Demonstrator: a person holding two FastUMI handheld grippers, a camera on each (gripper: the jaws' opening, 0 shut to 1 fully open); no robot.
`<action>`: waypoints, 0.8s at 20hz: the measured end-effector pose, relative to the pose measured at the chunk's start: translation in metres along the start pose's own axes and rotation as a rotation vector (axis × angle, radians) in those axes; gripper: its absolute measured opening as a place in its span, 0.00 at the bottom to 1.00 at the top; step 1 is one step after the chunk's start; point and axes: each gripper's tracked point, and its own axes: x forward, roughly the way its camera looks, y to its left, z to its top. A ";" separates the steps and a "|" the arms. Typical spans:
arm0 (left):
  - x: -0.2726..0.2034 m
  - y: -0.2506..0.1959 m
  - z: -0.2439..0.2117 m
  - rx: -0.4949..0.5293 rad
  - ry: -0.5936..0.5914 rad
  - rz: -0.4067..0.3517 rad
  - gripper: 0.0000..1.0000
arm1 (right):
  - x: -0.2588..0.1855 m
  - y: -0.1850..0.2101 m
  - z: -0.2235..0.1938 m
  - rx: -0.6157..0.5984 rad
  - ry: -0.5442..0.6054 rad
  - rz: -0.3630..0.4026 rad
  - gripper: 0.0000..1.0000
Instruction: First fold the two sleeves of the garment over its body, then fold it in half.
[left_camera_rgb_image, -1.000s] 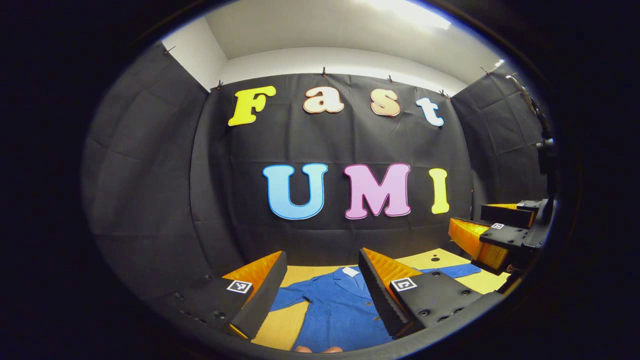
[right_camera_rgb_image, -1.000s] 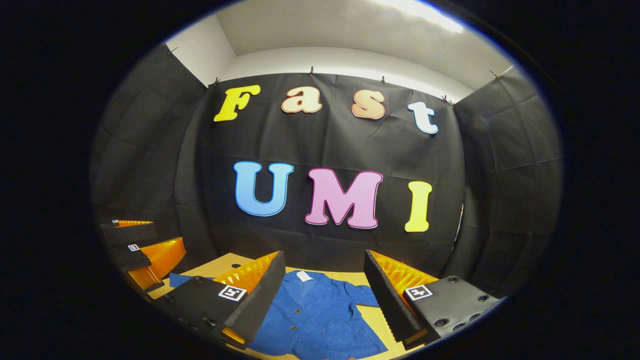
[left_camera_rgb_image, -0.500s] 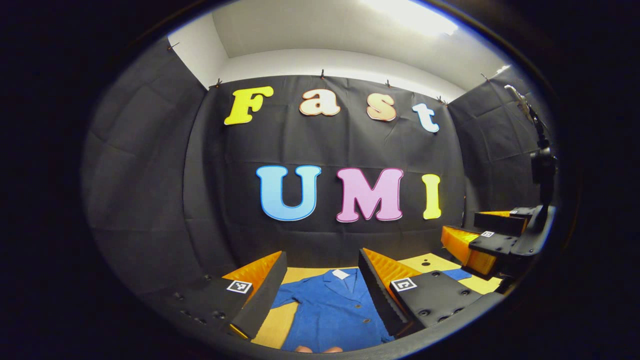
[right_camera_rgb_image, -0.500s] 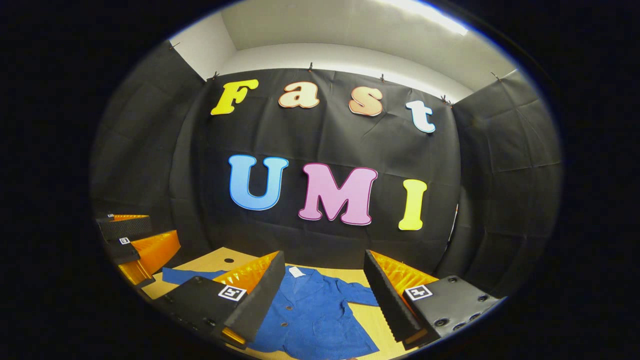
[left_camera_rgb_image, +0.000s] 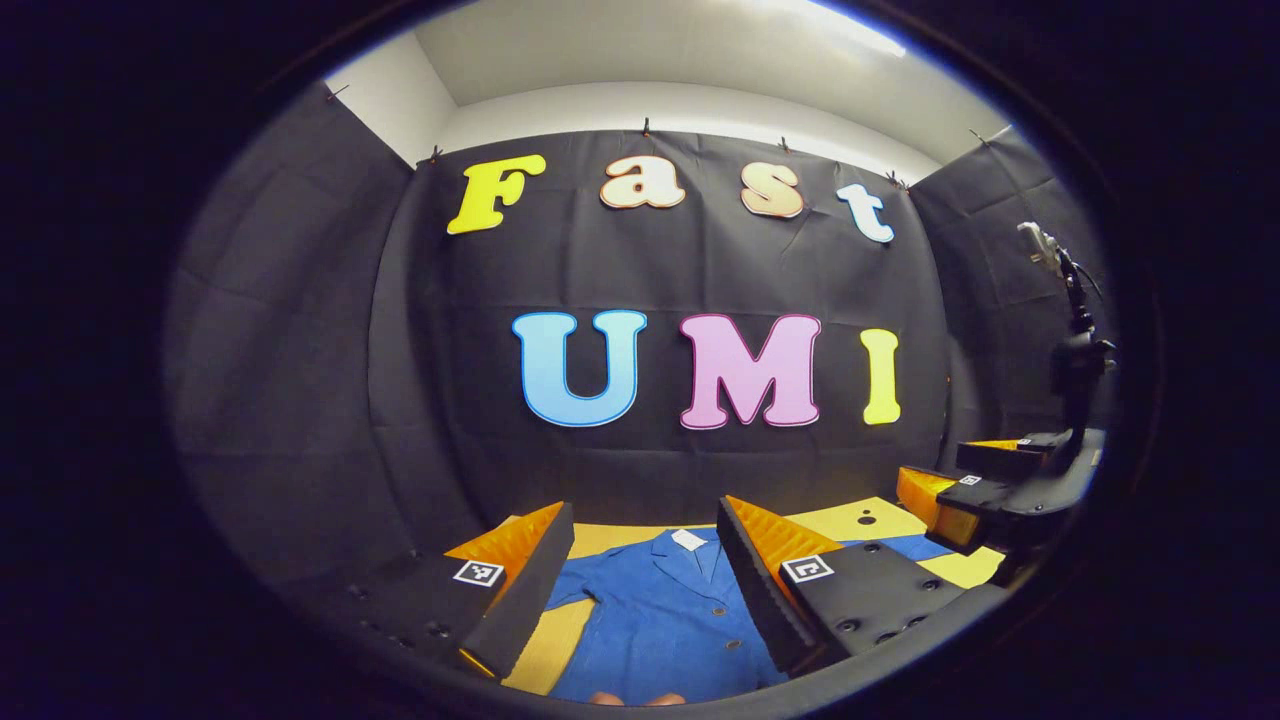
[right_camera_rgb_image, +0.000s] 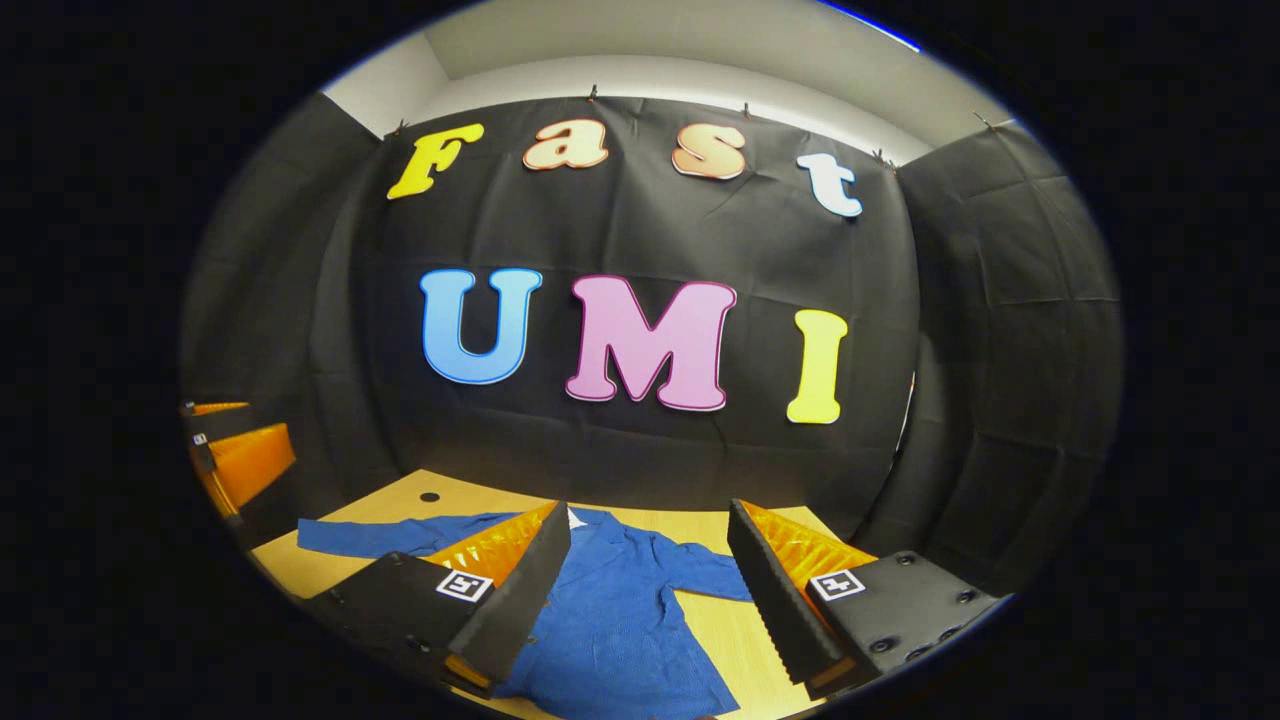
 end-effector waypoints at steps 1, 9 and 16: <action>0.004 -0.002 -0.001 0.001 0.004 0.008 0.83 | 0.009 -0.005 -0.005 0.007 0.010 -0.004 0.99; 0.042 -0.040 -0.017 0.008 0.071 0.040 0.83 | 0.091 -0.146 -0.084 -0.010 0.162 -0.206 0.99; 0.070 -0.091 -0.046 -0.005 0.180 0.047 0.83 | 0.133 -0.317 -0.250 0.029 0.500 -0.472 1.00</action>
